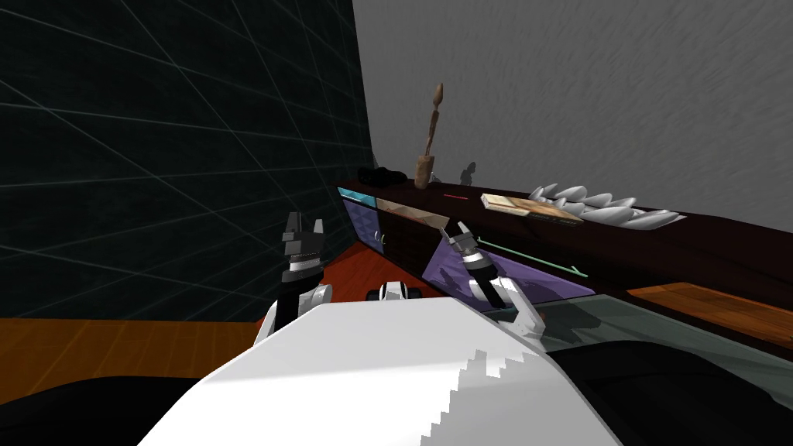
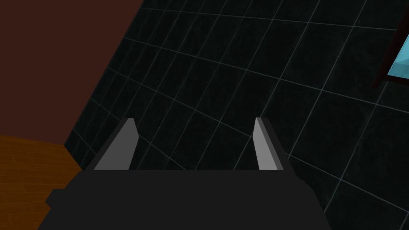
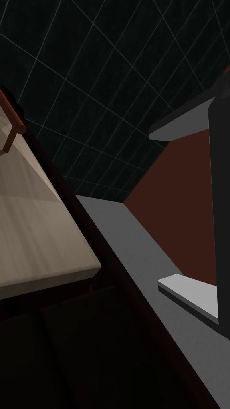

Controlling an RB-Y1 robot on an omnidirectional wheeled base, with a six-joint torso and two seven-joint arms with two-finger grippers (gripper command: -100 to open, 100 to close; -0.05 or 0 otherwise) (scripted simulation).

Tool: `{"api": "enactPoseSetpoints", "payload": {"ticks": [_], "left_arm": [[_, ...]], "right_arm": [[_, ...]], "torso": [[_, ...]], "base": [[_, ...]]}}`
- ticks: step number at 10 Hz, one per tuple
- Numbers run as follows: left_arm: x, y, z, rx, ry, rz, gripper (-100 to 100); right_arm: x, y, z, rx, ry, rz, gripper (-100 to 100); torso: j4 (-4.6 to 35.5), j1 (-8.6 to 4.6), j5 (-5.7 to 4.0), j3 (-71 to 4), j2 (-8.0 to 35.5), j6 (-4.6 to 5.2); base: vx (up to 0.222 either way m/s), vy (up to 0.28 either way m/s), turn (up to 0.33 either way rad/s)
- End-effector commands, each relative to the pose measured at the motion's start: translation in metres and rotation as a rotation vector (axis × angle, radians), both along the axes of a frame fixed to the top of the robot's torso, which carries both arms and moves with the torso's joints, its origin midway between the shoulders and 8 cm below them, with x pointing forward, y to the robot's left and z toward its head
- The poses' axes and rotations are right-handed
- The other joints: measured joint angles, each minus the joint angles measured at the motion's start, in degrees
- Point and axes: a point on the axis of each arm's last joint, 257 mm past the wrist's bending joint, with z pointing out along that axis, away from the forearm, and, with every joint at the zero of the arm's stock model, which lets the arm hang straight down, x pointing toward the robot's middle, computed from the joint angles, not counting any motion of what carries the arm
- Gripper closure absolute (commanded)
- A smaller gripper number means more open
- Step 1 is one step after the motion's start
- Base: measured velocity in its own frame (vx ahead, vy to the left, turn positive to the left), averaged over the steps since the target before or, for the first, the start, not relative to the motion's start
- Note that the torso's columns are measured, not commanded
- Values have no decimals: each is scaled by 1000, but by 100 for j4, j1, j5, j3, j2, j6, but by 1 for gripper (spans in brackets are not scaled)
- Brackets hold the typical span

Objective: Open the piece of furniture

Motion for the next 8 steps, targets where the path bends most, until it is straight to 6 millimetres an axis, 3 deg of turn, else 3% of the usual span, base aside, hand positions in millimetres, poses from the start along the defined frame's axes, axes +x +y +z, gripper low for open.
{"api": "enactPoseSetpoints", "payload": {"ticks": [1, 8], "left_arm": [[0, 0, 0, 0, 0, 0, 0], [0, 0, 0, 0, 0, 0, 0]], "right_arm": [[4, -5, -7, -129, -3, -45, -100], [15, -19, -28, -428, -10, -145, -100]], "torso": [[1, -2, 1, 1, 3, 0], [0, 7, 2, 0, 0, 0]], "base": [[18, 51, -29], [17, 70, -14]]}}
